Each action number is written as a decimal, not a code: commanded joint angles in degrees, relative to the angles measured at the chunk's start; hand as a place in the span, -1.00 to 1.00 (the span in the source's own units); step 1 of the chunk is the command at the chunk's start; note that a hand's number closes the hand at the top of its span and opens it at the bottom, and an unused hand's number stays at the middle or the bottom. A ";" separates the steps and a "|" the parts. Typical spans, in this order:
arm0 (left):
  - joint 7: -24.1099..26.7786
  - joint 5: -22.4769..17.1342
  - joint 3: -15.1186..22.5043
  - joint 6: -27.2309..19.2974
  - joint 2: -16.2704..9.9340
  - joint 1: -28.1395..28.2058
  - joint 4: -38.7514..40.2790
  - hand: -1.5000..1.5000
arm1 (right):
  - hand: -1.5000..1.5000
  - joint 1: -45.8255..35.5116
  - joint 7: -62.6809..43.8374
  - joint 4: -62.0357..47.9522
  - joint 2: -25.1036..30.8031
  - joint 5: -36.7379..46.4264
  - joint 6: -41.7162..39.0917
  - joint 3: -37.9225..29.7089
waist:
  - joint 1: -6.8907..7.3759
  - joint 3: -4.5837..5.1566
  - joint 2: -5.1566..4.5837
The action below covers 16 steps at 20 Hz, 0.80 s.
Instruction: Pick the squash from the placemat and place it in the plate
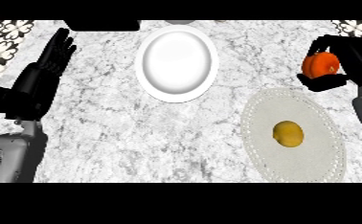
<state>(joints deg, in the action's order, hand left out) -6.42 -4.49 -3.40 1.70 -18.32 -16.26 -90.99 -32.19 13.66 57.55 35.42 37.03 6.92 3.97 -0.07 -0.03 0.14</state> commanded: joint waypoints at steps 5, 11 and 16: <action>0.46 0.14 -0.41 -0.23 0.99 0.09 0.32 0.00 | 1.00 -2.21 1.81 12.88 -7.61 -10.34 -7.50 -0.72 | -0.22 0.05 0.14; -3.43 0.25 -0.22 0.52 0.88 0.83 -3.75 0.00 | 1.00 -3.40 -9.57 24.26 -11.41 -7.74 -11.81 3.28 | 0.06 0.05 0.09; -3.27 1.11 -0.62 0.29 1.66 -2.47 -1.11 0.00 | 1.00 -10.47 -11.57 17.42 -17.78 -5.90 -12.04 4.50 | 0.44 0.03 -0.19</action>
<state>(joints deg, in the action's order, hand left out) -6.97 -4.31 -4.25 3.17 -17.30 -15.56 -92.56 -38.40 5.06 76.82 21.75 30.38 -4.07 7.41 0.19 0.03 0.07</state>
